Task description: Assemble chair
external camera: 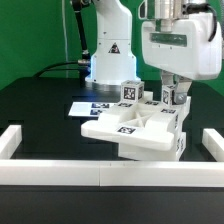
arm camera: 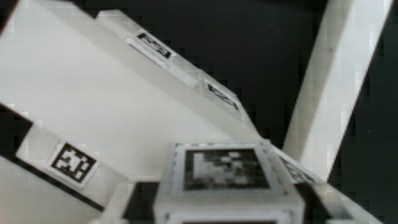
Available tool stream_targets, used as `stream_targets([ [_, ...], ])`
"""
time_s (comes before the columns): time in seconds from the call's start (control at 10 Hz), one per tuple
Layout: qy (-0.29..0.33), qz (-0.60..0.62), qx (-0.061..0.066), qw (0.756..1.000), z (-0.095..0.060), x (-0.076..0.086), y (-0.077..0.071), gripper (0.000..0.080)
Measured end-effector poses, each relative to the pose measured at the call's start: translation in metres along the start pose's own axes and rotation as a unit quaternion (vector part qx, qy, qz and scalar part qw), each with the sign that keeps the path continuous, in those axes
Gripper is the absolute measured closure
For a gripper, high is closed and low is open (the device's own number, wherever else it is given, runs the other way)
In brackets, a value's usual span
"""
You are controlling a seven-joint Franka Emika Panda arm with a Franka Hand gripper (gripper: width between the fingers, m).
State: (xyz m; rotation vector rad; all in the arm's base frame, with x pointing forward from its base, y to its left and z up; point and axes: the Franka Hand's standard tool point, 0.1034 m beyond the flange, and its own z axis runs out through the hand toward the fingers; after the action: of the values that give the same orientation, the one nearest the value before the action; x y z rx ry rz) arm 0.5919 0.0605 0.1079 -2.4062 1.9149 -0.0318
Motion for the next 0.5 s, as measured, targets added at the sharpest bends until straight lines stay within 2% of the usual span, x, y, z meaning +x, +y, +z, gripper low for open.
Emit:
stream_targets([
  [0.1,0.000,-0.016,0.000,1.000,0.0000,-0.0001,0.0001,0.0335],
  [0.2,-0.001,-0.016,-0.001,1.000,0.0000,-0.0004,0.0002,0.0214],
  [0.3,-0.001,-0.023,-0.001,1.000,-0.0001,-0.0004,0.0001,0.0167],
  [0.5,0.000,-0.123,-0.001,0.992,-0.0005,-0.0004,-0.0004,0.0153],
])
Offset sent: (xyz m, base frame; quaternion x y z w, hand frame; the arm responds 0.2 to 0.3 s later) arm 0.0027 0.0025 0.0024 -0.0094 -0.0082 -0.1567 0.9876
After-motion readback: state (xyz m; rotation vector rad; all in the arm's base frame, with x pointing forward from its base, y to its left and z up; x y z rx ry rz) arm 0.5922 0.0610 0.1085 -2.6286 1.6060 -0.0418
